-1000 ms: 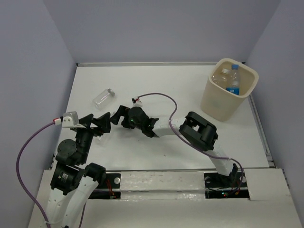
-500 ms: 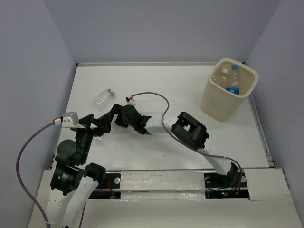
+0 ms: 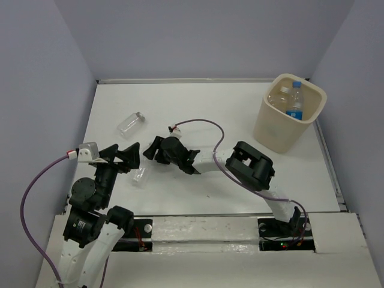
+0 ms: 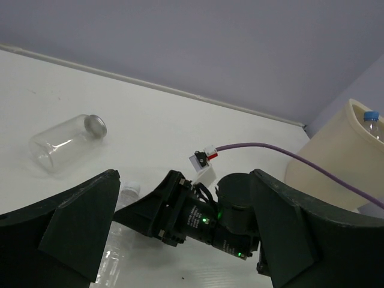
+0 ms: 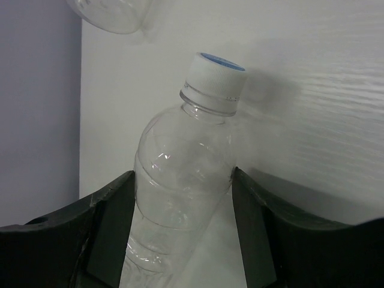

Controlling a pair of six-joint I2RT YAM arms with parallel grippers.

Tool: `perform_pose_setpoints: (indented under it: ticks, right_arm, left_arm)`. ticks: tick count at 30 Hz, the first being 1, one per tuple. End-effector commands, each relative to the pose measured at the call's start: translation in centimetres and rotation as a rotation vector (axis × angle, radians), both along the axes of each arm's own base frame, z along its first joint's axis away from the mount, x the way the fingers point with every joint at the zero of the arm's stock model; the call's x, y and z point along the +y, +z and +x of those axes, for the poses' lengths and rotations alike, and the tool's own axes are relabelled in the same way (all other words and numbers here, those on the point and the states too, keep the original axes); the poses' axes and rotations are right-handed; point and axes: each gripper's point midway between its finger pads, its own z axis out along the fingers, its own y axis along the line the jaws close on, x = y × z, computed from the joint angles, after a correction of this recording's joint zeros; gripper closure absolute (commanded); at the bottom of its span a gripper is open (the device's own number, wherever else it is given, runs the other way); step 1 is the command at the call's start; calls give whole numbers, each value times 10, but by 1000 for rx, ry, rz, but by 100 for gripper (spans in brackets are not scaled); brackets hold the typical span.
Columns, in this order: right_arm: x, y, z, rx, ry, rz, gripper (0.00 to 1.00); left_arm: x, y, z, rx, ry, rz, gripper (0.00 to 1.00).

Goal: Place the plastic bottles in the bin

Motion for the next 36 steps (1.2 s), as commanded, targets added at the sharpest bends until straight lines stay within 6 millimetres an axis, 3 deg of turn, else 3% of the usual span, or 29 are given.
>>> perform_pose_setpoints:
  ticks: [1, 2, 3, 6, 7, 9, 10, 12, 13, 15, 16, 18, 19, 21, 22, 25, 26, 28, 32, 36]
  right_arm:
    - [-41, 18, -1, -112, -45, -73, 57]
    - [-49, 26, -2, -134, -55, -76, 57]
    - [-60, 59, 0, -187, -88, -50, 57]
    - [-109, 74, 6, -253, -153, -112, 57]
    - [-137, 97, 10, -302, -197, -119, 57]
    - [-165, 123, 14, -362, -235, -129, 57]
    - [-194, 154, 18, -436, -282, -147, 58]
    - [-228, 190, 23, -517, -349, -173, 59]
    - [-260, 232, 21, -610, -418, -195, 59]
    - [-306, 278, 27, -708, -531, -246, 60]
    - [-335, 297, 29, -774, -596, -364, 60]
    - [-387, 359, 26, -862, -743, -421, 60]
    - [-417, 374, 25, -892, -811, -571, 60]
    - [-456, 401, 28, -911, -917, -679, 60]
    - [-492, 424, 30, -923, -1008, -739, 60]
    - [-528, 442, 39, -920, -1094, -852, 60]
    - [-549, 455, 39, -918, -1144, -914, 60]
    - [-569, 459, 51, -895, -1174, -1034, 60]
    - [-585, 445, 72, -843, -1181, -1152, 60]
    - [-583, 413, 90, -798, -1128, -1202, 60]
  left_arm:
    - [-1, 13, 0, -42, -8, 0, 1]
    - [-1, 13, 1, -41, -8, 1, 1]
    - [-2, 13, 1, -41, -11, 1, 1]
    - [-3, 13, 0, -43, -18, 3, 1]
    - [-4, 13, 0, -43, -24, 3, 1]
    - [-4, 14, 0, -48, -24, 2, 1]
    - [-5, 15, -1, -52, -29, 2, 1]
    - [-5, 15, -2, -54, -30, 1, 1]
    - [-5, 16, -3, -60, -33, 0, 1]
    - [-5, 17, -4, -64, -38, -2, 1]
    - [-6, 18, -5, -68, -42, -2, 1]
    - [-7, 18, -6, -73, -48, -4, 1]
    - [-7, 19, -7, -77, -54, -5, 1]
    - [-8, 20, -8, -83, -57, -5, 1]
    - [-8, 21, -9, -87, -63, -8, 1]
    - [-8, 22, -11, -95, -66, -12, 1]
    - [-8, 23, -12, -100, -65, -12, 1]
    - [-8, 23, -12, -98, -69, -13, 1]
    - [-9, 24, -14, -104, -77, -16, 1]
    - [-9, 25, -16, -109, -77, -19, 1]
